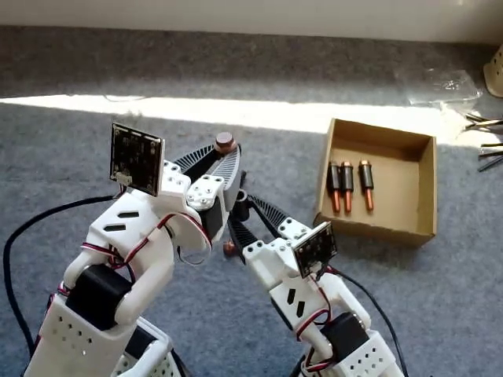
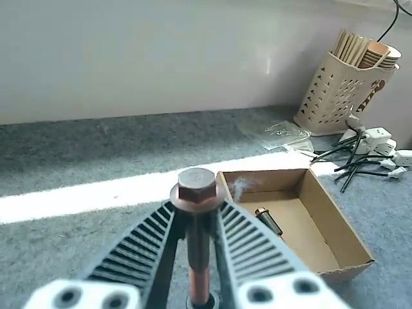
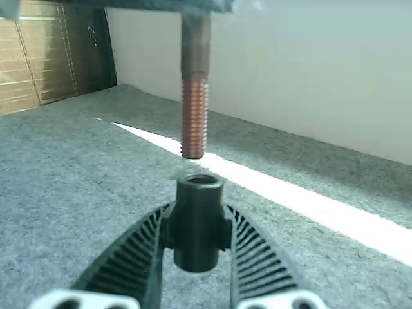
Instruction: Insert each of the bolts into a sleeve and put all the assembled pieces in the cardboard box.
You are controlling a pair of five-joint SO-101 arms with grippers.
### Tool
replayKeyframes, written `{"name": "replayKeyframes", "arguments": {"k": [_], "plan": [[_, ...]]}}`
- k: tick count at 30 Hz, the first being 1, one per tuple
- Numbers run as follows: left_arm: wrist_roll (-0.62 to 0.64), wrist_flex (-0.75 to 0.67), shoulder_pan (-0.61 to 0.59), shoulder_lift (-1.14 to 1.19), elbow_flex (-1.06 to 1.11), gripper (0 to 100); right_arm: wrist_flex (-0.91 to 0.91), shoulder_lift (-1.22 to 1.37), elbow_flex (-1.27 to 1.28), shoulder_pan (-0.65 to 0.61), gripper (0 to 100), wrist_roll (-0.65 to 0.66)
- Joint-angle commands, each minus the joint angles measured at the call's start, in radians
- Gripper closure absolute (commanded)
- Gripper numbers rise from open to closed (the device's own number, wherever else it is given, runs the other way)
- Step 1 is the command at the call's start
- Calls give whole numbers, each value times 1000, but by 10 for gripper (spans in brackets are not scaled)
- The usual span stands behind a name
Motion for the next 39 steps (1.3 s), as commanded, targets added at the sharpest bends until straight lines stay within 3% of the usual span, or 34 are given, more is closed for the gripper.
{"name": "replayKeyframes", "arguments": {"k": [1, 29, 39], "plan": [[-15, 2, 65, -4, -56, 993, -30, 2, 107, 12, 995, -6], [-69, -6, 74, 4, 4, 993, -30, 2, 108, 12, 995, -6], [-69, -100, 25, -1, 56, 993, -30, 2, 107, 12, 995, -6]]}}
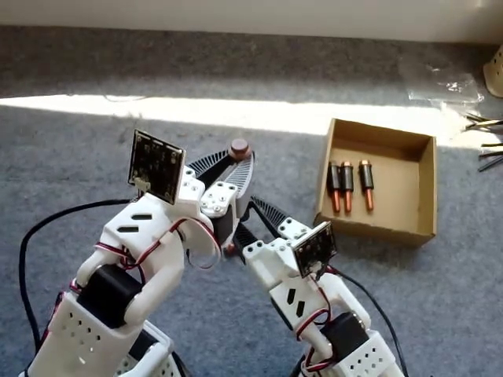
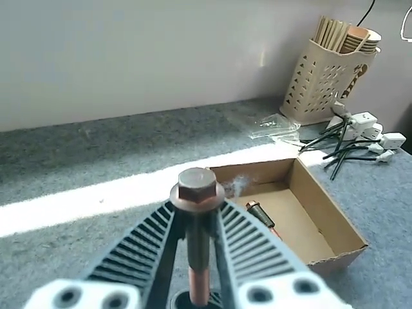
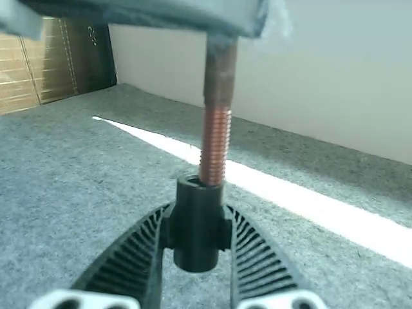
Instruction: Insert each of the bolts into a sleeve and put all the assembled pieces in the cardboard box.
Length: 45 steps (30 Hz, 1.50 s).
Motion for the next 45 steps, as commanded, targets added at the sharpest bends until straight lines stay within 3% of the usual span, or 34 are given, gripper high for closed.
{"name": "replayKeyframes", "arguments": {"k": [1, 22, 36, 41, 45], "plan": [[-28, -32, -35, -1, -5, 993, -30, 1, 107, 12, 995, -6], [-25, -31, -36, -2, 12, 993, -30, 1, 107, 12, 995, -6], [-18, 71, -36, -12, 51, 993, -30, -2, 107, 12, 995, -6], [-18, 64, -36, -160, 189, 993, -30, -4, 107, 12, 995, -6], [-28, -48, -38, -340, 325, 991, -30, -4, 107, 12, 995, -6]]}}
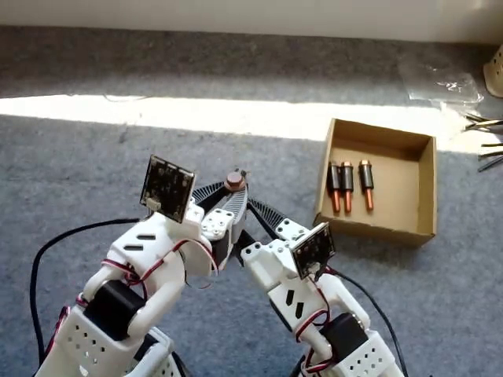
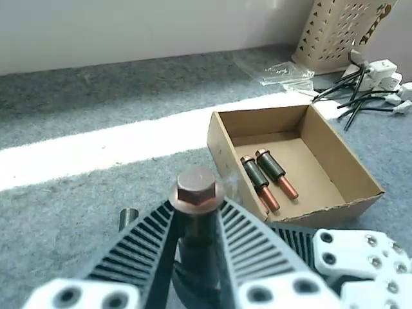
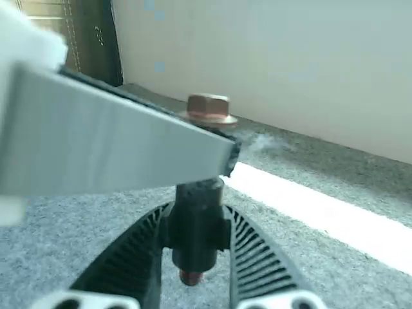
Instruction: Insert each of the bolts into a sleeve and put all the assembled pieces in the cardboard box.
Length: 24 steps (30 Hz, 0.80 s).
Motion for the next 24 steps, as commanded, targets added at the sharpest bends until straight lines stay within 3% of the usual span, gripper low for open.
{"name": "replayKeyframes", "arguments": {"k": [1, 7, 14, 19, 24], "plan": [[-29, -123, -16, -206, 114, 980, -30, -4, 107, 15, 995, -5], [-28, -140, -16, -305, 191, 780, -30, -4, 107, 15, 995, -5], [-29, -140, -16, -305, 188, 776, -30, -4, 107, 15, 995, -5], [-161, -140, -16, -305, 194, 780, -30, -4, 107, 15, 995, -5], [-173, -140, -16, -305, 194, 780, -30, -4, 107, 15, 995, -5]]}}
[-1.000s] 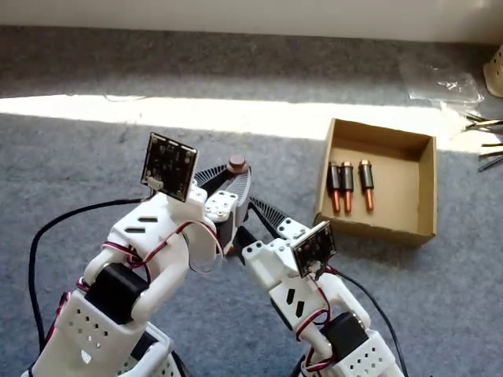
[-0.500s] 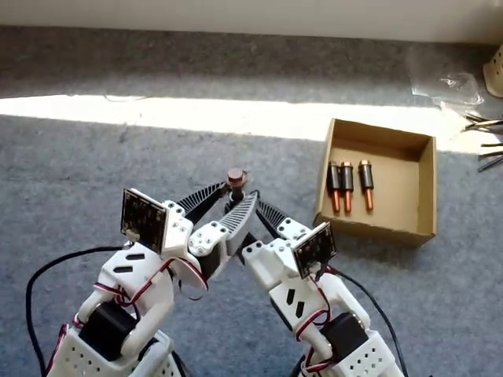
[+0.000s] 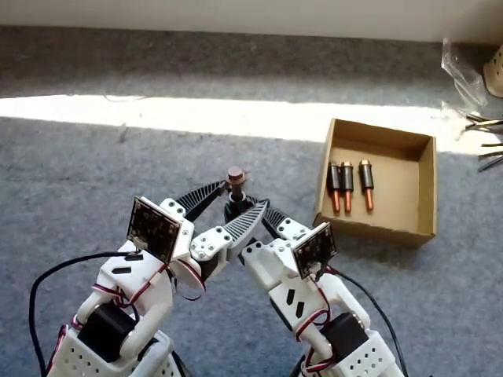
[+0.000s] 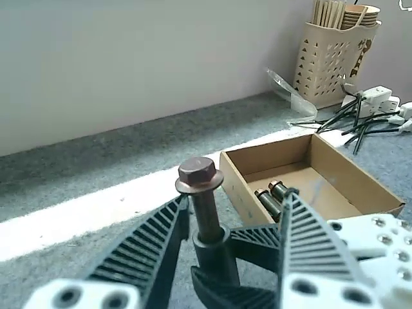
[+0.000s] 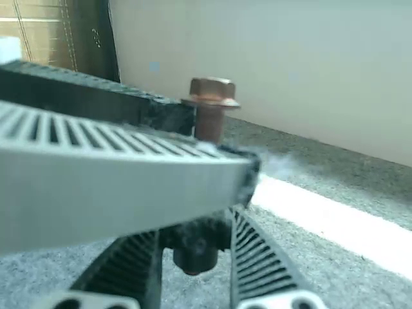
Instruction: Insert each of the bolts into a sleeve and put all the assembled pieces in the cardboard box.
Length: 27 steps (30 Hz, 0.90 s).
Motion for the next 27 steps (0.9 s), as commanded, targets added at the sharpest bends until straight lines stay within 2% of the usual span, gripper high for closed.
{"name": "replayKeyframes", "arguments": {"k": [1, 15, 22, 27], "plan": [[-15, -29, -15, -18, -10, 780, -24, -2, 107, 12, 995, -6], [-18, -29, -16, -18, 39, 778, -24, -2, 107, 12, 995, -6], [-18, -34, -120, -18, 41, 776, -24, -2, 107, 12, 995, -6], [-18, -34, -130, -18, 39, 776, -24, -2, 107, 12, 995, -6]]}}
